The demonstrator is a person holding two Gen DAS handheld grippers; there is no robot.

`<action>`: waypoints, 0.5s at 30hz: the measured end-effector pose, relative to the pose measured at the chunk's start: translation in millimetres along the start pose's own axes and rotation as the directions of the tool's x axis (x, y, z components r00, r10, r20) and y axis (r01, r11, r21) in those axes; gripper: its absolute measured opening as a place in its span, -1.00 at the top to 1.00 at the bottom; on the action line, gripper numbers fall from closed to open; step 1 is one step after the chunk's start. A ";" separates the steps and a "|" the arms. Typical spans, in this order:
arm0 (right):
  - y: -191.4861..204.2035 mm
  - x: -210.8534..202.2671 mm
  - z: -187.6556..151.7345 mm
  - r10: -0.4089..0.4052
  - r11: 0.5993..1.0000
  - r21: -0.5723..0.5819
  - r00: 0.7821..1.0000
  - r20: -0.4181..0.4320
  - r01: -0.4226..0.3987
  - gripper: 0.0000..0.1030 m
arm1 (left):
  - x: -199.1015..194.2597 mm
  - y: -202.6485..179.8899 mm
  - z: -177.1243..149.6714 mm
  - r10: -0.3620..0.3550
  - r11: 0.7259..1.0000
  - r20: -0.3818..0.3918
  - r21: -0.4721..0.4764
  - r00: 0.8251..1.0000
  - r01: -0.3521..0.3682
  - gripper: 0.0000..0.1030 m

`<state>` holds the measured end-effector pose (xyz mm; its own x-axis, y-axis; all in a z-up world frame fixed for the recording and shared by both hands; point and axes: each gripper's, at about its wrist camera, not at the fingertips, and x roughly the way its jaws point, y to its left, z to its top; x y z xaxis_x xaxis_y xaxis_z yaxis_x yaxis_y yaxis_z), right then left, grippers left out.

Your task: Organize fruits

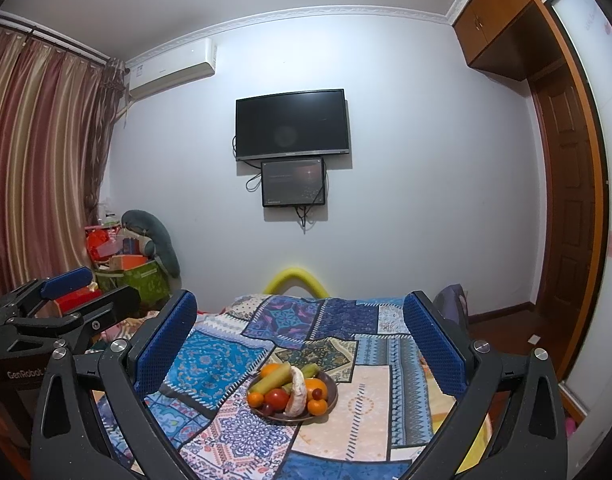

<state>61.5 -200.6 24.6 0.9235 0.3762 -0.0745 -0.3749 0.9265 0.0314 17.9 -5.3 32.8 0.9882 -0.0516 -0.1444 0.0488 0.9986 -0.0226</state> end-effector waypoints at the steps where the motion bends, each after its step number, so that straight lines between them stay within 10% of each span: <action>1: -0.1 -0.3 0.3 0.000 1.000 -0.001 1.000 0.000 0.000 -1.00 | 0.3 -0.2 0.3 0.000 1.000 -0.001 -0.001 1.000 0.000 -1.00; 15: -0.2 1.5 1.4 -0.009 1.000 -0.008 1.000 -0.005 0.009 -1.00 | 3.9 1.4 -0.7 -0.011 1.000 -0.020 -0.004 1.000 0.011 -1.00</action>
